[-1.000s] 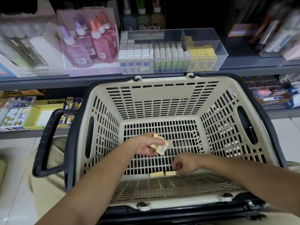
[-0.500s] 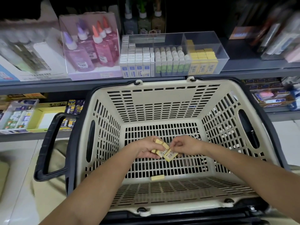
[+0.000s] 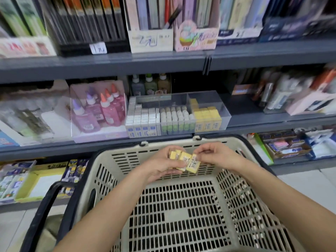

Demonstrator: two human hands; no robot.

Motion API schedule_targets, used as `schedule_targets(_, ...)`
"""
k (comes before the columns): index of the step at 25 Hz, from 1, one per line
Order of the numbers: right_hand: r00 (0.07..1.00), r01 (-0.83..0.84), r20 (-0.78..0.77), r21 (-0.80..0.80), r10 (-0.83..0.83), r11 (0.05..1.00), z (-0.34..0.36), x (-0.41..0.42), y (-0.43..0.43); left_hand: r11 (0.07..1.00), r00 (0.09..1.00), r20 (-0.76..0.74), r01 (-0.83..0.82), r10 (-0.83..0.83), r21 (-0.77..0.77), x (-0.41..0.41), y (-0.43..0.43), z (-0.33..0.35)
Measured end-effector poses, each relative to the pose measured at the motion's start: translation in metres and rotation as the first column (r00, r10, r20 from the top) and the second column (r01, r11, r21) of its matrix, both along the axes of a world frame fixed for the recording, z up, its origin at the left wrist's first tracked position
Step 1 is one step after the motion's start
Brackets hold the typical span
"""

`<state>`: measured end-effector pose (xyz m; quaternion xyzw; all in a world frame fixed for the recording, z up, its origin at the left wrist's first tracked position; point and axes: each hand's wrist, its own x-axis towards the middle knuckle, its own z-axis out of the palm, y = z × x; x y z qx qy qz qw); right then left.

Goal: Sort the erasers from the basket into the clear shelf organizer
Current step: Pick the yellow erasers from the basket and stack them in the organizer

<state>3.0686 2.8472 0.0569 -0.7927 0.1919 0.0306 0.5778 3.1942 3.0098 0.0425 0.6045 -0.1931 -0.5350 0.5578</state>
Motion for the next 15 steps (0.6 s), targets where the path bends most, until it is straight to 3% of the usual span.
schedule_targets(5, 0.989, 0.066, 0.135, -0.093, -0.053, 0.994, 0.048, 0.018, -0.034, 0.981, 0.984, 0.105, -0.127, 0.143, -0.146, 0.026, -0.023, 0.045)
schedule_targets(8, 0.943, 0.233, 0.289, -0.210, -0.167, 0.950, 0.072, 0.046, -0.065, 0.951, 0.944, 0.186, -0.234, 0.272, -0.202, 0.042, -0.037, 0.057)
schedule_targets(12, 0.930, 0.357, 0.287, -0.547, -0.231, 0.757, 0.084, 0.098, -0.113, 0.908, 0.894, 0.226, -0.325, 0.386, -0.263, 0.056, -0.047, 0.058)
schedule_targets(15, 0.939, 0.343, 0.249, -0.638, -0.237, 0.689, 0.072, 0.129, -0.131, 0.895, 0.886, 0.212, -0.352, 0.413, -0.274, 0.063, -0.050, 0.052)
